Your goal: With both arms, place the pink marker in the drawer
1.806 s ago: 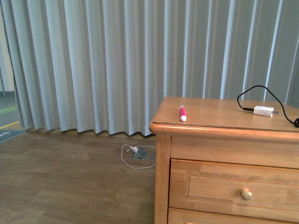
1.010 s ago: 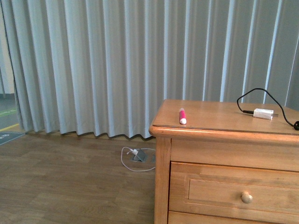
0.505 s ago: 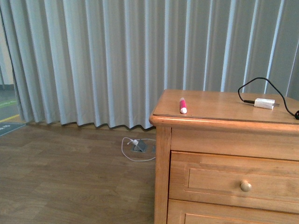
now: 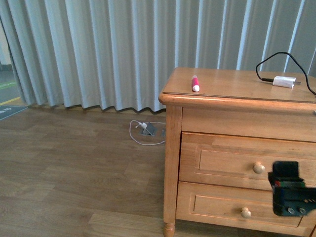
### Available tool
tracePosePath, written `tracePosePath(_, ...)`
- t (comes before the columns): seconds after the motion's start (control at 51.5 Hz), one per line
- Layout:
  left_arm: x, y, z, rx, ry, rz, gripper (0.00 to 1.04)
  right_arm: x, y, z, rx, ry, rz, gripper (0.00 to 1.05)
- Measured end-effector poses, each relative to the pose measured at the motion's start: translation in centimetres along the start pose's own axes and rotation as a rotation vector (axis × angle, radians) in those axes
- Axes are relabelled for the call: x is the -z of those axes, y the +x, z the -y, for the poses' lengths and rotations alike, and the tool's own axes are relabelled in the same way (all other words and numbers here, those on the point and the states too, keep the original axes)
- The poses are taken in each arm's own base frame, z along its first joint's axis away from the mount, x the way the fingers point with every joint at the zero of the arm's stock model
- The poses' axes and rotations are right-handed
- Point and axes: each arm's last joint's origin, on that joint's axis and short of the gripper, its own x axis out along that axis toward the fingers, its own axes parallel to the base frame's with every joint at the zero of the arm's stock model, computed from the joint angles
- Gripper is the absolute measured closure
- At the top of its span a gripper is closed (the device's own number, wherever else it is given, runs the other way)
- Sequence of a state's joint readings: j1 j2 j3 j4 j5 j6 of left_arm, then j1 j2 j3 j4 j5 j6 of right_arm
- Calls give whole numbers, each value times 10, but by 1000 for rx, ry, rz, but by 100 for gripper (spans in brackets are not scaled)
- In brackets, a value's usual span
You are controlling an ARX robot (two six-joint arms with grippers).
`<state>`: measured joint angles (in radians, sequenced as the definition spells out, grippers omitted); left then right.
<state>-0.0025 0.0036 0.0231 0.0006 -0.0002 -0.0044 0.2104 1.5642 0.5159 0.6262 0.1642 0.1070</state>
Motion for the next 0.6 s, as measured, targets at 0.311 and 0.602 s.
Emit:
tracePosePath(0.311, 0, 0, 0, 0, 0, 0, 6, -4, 68, -17, 38, 3, 47, 8)
tracePosePath(0.602, 0, 0, 0, 0, 0, 0, 6, 4, 119, -22, 49, -4, 35, 8)
